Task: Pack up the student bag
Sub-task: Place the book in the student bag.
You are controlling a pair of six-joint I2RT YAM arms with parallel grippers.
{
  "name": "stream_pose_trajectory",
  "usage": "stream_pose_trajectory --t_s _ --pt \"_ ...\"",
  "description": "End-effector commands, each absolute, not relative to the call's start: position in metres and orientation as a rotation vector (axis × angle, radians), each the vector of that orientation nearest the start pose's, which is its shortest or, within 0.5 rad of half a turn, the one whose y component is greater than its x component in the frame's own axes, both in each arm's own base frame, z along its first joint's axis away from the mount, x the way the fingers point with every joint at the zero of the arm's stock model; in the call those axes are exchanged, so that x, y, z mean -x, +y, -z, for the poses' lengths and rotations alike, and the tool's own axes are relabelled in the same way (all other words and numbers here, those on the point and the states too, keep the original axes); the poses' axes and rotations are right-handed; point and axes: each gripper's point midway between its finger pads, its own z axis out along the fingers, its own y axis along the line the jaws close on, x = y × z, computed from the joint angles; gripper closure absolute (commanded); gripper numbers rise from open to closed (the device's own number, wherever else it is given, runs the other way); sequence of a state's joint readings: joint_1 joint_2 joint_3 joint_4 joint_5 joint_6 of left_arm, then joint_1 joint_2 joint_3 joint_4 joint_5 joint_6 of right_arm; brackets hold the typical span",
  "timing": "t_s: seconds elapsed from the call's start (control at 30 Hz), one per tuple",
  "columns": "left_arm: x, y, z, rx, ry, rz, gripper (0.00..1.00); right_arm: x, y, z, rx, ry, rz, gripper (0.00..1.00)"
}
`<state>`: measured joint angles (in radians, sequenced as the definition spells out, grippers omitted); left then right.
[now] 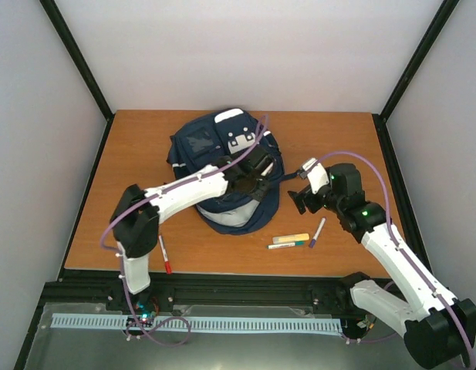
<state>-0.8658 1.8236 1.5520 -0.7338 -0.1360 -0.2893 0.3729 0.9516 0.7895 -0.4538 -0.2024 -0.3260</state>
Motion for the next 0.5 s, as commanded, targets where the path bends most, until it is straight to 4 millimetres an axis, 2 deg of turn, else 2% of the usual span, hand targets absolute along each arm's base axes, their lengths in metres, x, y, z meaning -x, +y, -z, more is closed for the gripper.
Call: stream_pose_trajectory --t_s 0.0,0.17,0.23,0.47 --pt "-0.331 -0.381 -0.150 -0.678 2.486 0.368 0.99 -0.302 0.115 -0.224 0.647 1.983 -0.098 0.00" --pt "-0.336 -0.422 -0.136 -0.742 2.489 0.444 0.99 -0.304 0.110 -0.218 0.644 2.006 -0.096 0.00" --pt "-0.340 -0.431 -0.129 -0.757 2.498 0.446 0.99 -0.305 0.109 -0.217 0.644 2.011 -0.088 0.00" --pt "-0.339 -0.425 -0.114 -0.778 2.520 0.395 0.99 -0.305 0.107 -0.215 0.652 2.016 -0.087 0.00"
